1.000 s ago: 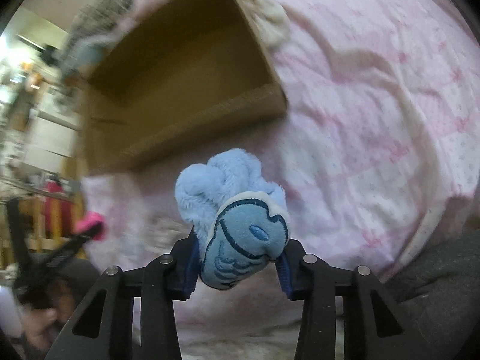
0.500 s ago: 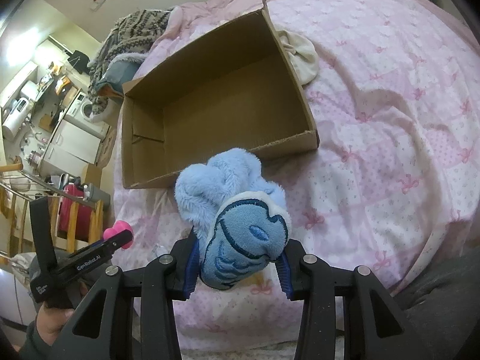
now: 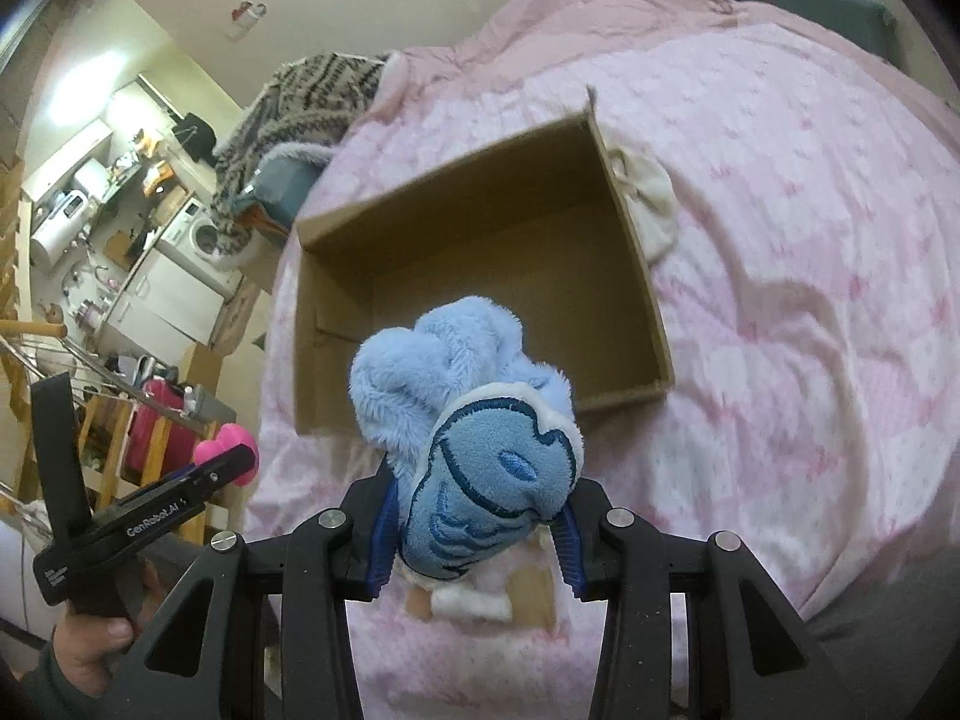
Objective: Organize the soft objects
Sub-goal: 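Carry the duck and the blue sock over the open cardboard box with both tools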
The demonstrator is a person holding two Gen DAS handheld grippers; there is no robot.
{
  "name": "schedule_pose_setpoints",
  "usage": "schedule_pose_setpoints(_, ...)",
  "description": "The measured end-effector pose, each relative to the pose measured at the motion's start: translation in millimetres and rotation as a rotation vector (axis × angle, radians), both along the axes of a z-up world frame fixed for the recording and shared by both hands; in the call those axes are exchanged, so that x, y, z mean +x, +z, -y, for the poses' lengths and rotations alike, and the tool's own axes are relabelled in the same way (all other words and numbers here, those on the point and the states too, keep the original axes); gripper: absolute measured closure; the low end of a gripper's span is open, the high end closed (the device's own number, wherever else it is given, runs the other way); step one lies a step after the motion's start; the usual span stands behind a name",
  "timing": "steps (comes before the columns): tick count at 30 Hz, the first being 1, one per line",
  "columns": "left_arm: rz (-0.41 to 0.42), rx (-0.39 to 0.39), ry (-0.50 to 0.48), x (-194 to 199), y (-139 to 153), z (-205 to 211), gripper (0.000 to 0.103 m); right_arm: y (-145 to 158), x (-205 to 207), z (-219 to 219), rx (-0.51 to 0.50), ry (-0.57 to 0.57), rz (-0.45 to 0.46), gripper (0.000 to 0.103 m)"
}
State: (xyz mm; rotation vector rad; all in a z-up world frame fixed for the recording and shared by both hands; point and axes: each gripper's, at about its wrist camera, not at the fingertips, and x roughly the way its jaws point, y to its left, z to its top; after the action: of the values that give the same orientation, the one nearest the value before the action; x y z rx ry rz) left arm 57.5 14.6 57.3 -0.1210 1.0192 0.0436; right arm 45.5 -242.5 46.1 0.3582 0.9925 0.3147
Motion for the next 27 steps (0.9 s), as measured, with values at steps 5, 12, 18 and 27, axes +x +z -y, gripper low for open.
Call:
schedule_pose_setpoints(5, 0.050, 0.013, -0.025, 21.1, 17.1, 7.6, 0.057, 16.1, 20.8, -3.6, -0.009, 0.006, 0.046, 0.058)
schedule_pose_setpoints(12, 0.069, 0.044, -0.043, 54.7, 13.8, 20.9, 0.057, 16.7, 53.3, -3.8, -0.023, 0.000, 0.084, 0.057)
schedule_pose_setpoints(18, 0.074, 0.057, -0.058, 75.9, -14.9, 27.0, 0.057, -5.4, 68.6, -0.5, -0.063, -0.024, 0.141, 0.055)
schedule_pose_setpoints(27, 0.050, 0.024, -0.060, 81.0, -44.8, 28.5, 0.057, -37.6, 81.8, -0.9, -0.097, -0.030, 0.047, 0.054)
